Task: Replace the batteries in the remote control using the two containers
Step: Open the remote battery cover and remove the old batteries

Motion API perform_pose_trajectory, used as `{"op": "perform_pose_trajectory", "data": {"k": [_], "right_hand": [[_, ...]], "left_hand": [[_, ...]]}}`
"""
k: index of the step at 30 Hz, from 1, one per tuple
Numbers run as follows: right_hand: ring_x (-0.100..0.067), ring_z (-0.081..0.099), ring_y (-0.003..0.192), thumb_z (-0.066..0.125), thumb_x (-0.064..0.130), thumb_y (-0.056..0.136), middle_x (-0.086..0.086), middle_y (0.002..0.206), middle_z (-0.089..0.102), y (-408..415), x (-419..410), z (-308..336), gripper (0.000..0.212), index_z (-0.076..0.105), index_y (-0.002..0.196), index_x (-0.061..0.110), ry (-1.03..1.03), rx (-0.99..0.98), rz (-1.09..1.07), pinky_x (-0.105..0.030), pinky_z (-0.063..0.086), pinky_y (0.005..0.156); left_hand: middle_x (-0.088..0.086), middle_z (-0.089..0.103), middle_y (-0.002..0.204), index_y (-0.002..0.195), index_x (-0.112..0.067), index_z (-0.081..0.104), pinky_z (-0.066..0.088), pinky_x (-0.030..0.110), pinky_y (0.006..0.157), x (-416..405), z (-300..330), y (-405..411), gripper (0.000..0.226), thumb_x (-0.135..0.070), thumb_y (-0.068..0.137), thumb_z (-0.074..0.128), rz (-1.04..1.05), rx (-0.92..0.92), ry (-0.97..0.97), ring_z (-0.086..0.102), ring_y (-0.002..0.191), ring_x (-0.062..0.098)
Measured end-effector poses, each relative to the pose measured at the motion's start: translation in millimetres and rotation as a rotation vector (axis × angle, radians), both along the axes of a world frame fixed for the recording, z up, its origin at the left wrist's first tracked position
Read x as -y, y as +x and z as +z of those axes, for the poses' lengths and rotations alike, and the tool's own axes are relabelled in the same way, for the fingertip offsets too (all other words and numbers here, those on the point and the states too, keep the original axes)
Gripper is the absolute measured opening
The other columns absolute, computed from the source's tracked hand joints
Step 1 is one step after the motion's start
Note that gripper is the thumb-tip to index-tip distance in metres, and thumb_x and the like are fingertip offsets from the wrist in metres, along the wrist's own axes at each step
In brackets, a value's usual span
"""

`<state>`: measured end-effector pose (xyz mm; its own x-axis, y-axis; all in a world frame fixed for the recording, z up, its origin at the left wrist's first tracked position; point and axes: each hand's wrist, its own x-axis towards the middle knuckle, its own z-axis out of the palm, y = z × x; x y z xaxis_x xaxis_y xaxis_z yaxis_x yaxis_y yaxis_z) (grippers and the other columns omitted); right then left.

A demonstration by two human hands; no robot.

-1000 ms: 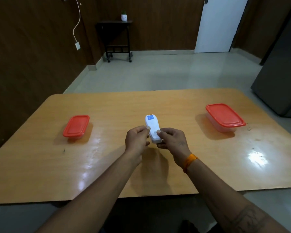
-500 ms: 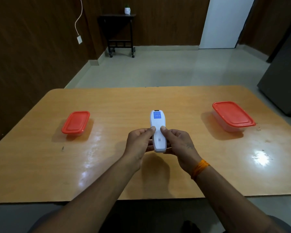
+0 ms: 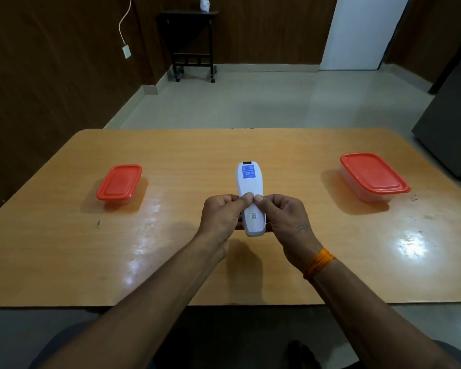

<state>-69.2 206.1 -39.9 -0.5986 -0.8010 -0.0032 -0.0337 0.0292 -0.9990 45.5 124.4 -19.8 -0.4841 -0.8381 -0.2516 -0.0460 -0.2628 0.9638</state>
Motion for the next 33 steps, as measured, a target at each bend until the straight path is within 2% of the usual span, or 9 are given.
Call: {"op": "perform_pose_trajectory", "data": {"k": [6, 13, 16, 19, 21, 24, 27, 30, 33], "right_hand": [[-0.019, 0.077, 0.08, 0.066, 0.026, 0.101, -0.011, 0.094, 0.08, 0, -4, 0, 0.026, 0.075, 0.102, 0.002, -0.021, 0.012, 0.032, -0.032, 0.062, 0.066], [-0.022, 0.077, 0.083, 0.066, 0.032, 0.101, -0.007, 0.091, 0.08, -4, 2, 7, 0.025, 0.078, 0.099, 0.01, 0.085, 0.065, 0.042, -0.031, 0.064, 0.065], [-0.016, 0.075, 0.082, 0.07, 0.041, 0.096, 0.0, 0.088, 0.078, -3, 5, -2, 0.026, 0.077, 0.094, 0.017, 0.155, -0.204, -0.064, -0.039, 0.066, 0.069], [-0.008, 0.066, 0.077, 0.073, 0.058, 0.087, 0.008, 0.084, 0.072, 3, 2, -5, 0.038, 0.074, 0.094, 0.021, 0.209, -0.568, -0.168, -0.034, 0.058, 0.064], [-0.012, 0.062, 0.077, 0.076, 0.067, 0.077, 0.007, 0.086, 0.068, 7, 0, -2, 0.05, 0.071, 0.096, 0.021, 0.25, -0.694, -0.143, -0.033, 0.053, 0.063], [-0.014, 0.061, 0.08, 0.08, 0.061, 0.074, 0.004, 0.093, 0.067, 12, -1, -1, 0.054, 0.071, 0.106, 0.019, 0.323, -0.788, -0.119, -0.032, 0.051, 0.063], [-0.014, 0.065, 0.08, 0.078, 0.054, 0.077, 0.003, 0.094, 0.073, 13, -3, -1, 0.049, 0.076, 0.111, 0.018, 0.264, -0.787, -0.153, -0.034, 0.057, 0.066], [-0.01, 0.068, 0.075, 0.076, 0.051, 0.078, 0.006, 0.086, 0.076, 13, -4, 2, 0.039, 0.08, 0.099, 0.018, 0.207, -0.701, -0.185, -0.036, 0.059, 0.064], [-0.006, 0.067, 0.077, 0.078, 0.049, 0.08, 0.007, 0.089, 0.077, 7, -2, 3, 0.038, 0.081, 0.101, 0.017, 0.219, -0.624, -0.208, -0.023, 0.055, 0.062]], "left_hand": [[0.012, 0.08, 0.101, 0.103, -0.009, 0.072, 0.061, 0.034, 0.072, 1, 0, 2, 0.014, -0.02, 0.095, 0.074, -0.014, -0.014, 0.03, 0.077, 0.088, 0.026], [0.014, 0.081, 0.098, 0.107, -0.007, 0.076, 0.062, 0.03, 0.064, 10, 7, 6, 0.024, -0.028, 0.096, 0.073, 0.002, -0.032, 0.105, 0.079, 0.078, 0.024], [0.019, 0.079, 0.104, 0.11, 0.001, 0.073, 0.065, 0.035, 0.068, 12, 0, 5, 0.026, -0.021, 0.096, 0.074, 0.038, 0.002, 0.102, 0.08, 0.086, 0.032], [0.021, 0.08, 0.098, 0.104, 0.003, 0.072, 0.064, 0.035, 0.065, 10, -7, 3, 0.022, -0.017, 0.095, 0.074, 0.078, 0.013, 0.123, 0.08, 0.083, 0.035], [0.02, 0.08, 0.094, 0.103, 0.004, 0.072, 0.064, 0.034, 0.063, 9, -9, 0, 0.022, -0.016, 0.094, 0.075, 0.106, 0.023, 0.126, 0.081, 0.079, 0.032], [0.016, 0.081, 0.094, 0.104, 0.0, 0.072, 0.062, 0.033, 0.06, 10, -10, -2, 0.02, -0.016, 0.093, 0.076, 0.11, 0.049, 0.112, 0.081, 0.075, 0.027], [0.016, 0.08, 0.094, 0.103, -0.001, 0.072, 0.061, 0.031, 0.058, 11, -9, -1, 0.018, -0.015, 0.092, 0.075, 0.107, 0.053, 0.104, 0.081, 0.075, 0.029], [0.017, 0.08, 0.094, 0.102, -0.001, 0.072, 0.062, 0.032, 0.058, 16, -8, 1, 0.016, -0.012, 0.092, 0.075, 0.109, 0.063, 0.102, 0.08, 0.075, 0.032], [0.018, 0.08, 0.094, 0.099, -0.003, 0.073, 0.064, 0.036, 0.06, 22, -13, 3, 0.011, -0.011, 0.091, 0.074, 0.104, 0.111, 0.109, 0.08, 0.074, 0.032]]}}
